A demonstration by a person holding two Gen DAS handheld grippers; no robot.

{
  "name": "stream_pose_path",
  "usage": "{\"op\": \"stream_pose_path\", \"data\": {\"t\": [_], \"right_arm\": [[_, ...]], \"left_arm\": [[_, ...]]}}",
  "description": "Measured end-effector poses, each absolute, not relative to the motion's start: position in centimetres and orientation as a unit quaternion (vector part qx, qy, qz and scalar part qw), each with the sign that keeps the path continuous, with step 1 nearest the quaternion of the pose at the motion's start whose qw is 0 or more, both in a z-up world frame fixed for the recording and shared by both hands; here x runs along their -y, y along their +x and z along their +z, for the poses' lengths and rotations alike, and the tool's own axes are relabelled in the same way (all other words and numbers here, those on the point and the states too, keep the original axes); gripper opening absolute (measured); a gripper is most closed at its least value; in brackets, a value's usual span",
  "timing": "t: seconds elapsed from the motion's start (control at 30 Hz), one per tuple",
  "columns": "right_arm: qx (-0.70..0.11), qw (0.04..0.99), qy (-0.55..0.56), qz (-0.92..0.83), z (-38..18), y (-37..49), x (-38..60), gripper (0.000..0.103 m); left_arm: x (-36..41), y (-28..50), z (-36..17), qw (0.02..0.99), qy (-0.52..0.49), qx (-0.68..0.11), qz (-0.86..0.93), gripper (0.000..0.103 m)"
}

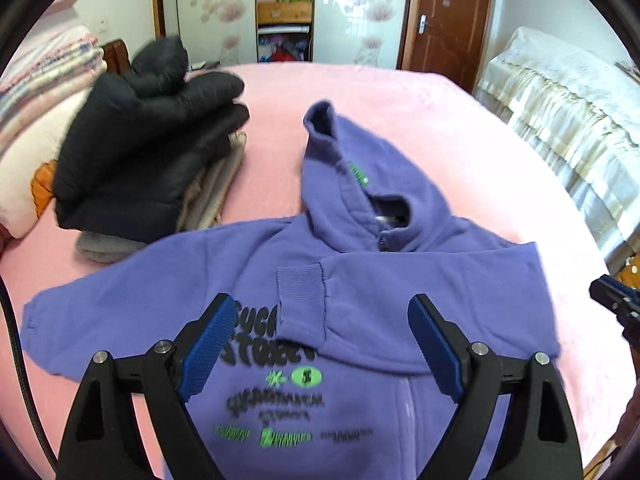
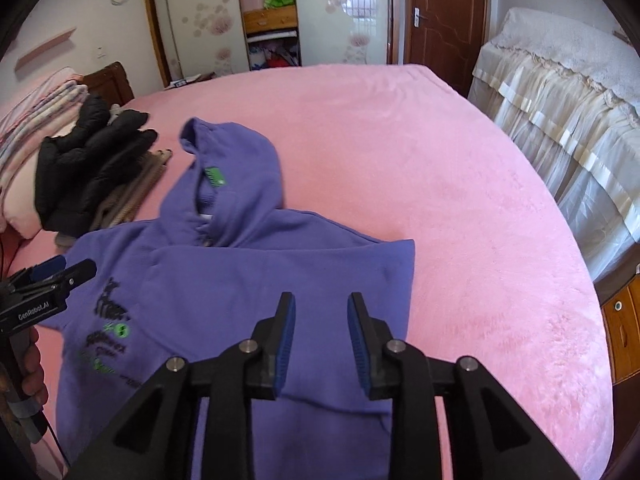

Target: Fold large clothes

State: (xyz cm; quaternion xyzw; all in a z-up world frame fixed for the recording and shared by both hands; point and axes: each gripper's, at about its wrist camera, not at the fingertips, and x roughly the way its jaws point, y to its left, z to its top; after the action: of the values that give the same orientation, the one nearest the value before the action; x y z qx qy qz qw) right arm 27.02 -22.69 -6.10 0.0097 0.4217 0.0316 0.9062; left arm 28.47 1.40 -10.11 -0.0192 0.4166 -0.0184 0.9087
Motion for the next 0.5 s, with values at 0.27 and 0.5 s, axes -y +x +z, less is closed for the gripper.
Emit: {"op": "stream_pose_path", "data": {"t": [0.27,0.5], "right_arm": [[-0.389,0.92,-0.004,0.049,-1.9,20.4,18.4,0.035],[-0.37,0.927,-0.003,0.067,0.6,16.5,14.6,0.04]], "left_arm": [[-3.0,19.7,-4.1,0.933,-0.042,-0.358,-0.02,0.102],[-4.7,15.0,-1.4,0.934,-0.067,-0.349,-0.037,0.102]]}}
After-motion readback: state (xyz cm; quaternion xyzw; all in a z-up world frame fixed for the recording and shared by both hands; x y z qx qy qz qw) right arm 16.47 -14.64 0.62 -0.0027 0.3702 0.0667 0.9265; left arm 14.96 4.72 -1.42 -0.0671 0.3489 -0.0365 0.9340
